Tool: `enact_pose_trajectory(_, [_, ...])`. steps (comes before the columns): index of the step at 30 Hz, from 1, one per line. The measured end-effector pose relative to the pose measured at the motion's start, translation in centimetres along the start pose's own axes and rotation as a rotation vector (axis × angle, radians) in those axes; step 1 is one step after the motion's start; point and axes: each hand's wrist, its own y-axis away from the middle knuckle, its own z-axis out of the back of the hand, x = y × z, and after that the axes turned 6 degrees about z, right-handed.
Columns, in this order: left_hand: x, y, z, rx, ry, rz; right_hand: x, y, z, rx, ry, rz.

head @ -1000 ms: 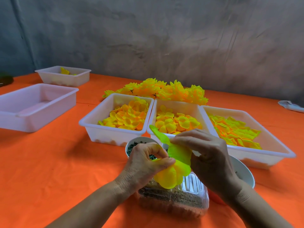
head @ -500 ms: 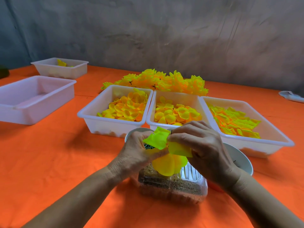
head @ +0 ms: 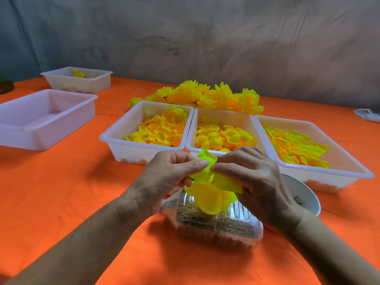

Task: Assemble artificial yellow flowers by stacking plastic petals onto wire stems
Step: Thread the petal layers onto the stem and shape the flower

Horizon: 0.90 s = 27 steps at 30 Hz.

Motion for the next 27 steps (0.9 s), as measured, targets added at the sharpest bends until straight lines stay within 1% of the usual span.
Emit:
enact_pose_trajectory(7, [-0.5,-0.3,-0.2,0.011,0.01,0.106,0.2,0.6,-0.2,-0.02,0.0,-0.071])
enact_pose_trajectory(12, [-0.5,-0.3,-0.1,0.022,-0.006,0.124,0.4,0.8,0.1,-0.005,-0.01,-0.052])
enact_pose_trajectory(20, [-0.3,-0.6,0.0,-0.007,-0.032,0.155,0.4,0.8,-0.1,-0.039,-0.044,-0.138])
enact_pose_trajectory(22, [-0.2,-0.7,0.1,-0.002,-0.043,0.159,0.3,1.0,-0.1,-0.047,-0.06,-0.203])
enact_pose_trajectory(24, [-0.2,-0.7,0.1,0.0,-0.047,0.162,0.3,1.3,-0.1,-0.067,-0.085,-0.313])
enact_pose_trajectory(26, [-0.1,-0.8,0.1,-0.003,-0.052,0.164,0.5,1.6,-0.1,-0.1,-0.132,-0.467])
enact_pose_trajectory(27, [-0.1,-0.9,0.1,-0.006,-0.055,0.166,0.5,1.7,-0.1,-0.111,-0.2,-0.569])
